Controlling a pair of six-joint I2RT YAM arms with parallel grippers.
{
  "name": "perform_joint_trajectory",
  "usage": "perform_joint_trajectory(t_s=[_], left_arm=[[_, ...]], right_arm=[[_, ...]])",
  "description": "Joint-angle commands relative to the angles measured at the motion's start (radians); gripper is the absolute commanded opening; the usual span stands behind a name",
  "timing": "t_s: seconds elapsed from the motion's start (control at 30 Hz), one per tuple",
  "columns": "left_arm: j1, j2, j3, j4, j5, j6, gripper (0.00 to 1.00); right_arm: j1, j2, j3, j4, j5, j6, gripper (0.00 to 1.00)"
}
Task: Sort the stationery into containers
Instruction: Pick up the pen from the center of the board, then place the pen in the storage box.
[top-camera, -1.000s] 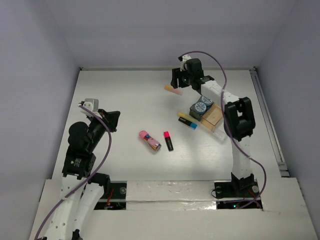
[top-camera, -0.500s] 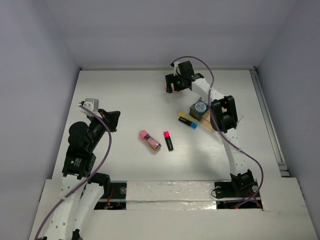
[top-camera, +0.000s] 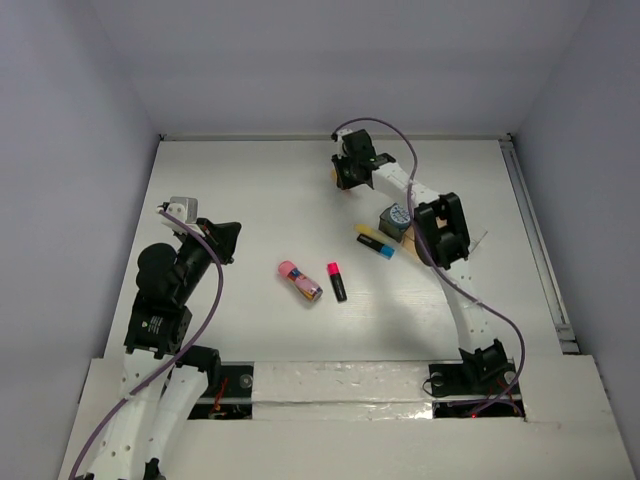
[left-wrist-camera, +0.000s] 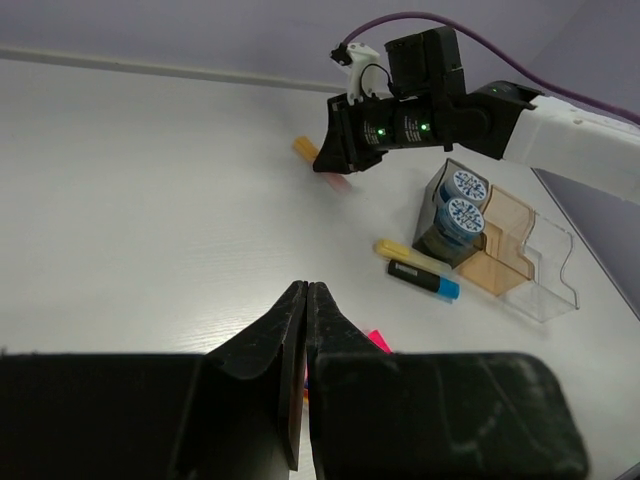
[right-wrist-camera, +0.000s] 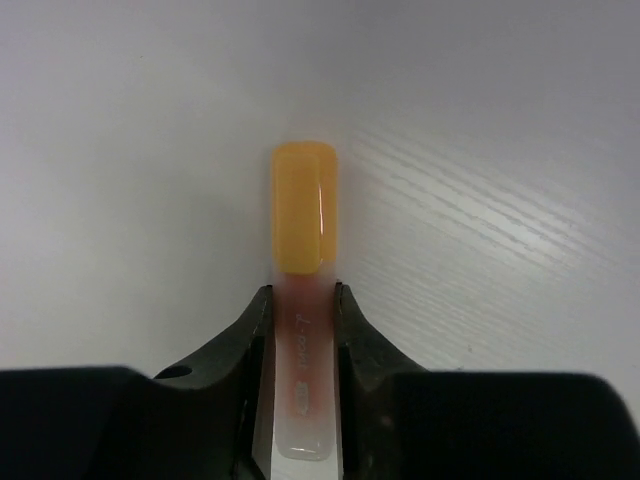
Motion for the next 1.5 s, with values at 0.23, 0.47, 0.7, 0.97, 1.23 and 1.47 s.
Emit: perform_joint_trajectory(t_s=[0.23, 0.47, 0.7, 0.97, 1.23, 1.47], left_arm=[[-0.005, -0.024, 0.039, 0.037, 0.0, 0.007, 0.0], [-0.024, -0.036, 0.039, 0.031, -0.007, 0.011, 0.01], [-0.024, -0.047, 0.033, 0.023, -0.015, 0.002, 0.02], [-0.042, -0.033, 0.02, 0.051, 0.026, -0.032, 0.05], [-0.042, -0.004, -0.004, 0.092, 0.075, -0.101, 0.08], [-0.111, 0.047, -0.098, 0.261, 0.113, -0.262, 0.1]], right_arm=[[0.067, -0.221, -0.259, 0.224, 0.085, 0.158, 0.0], [0.067, -0.739, -0.793, 0.545, 0.241, 0.272, 0.0], [0.037, -1.149, -1.263, 0.591, 0.499, 0.439, 0.0], [-0.061, -1.401, -1.52, 0.497, 0.565, 0.571, 0.0], [-0.124, -1.313, -1.518, 0.505, 0.561, 0.588, 0.0], [-0.192, -1.25, -1.48, 0.542, 0.507, 0.599, 0.01]])
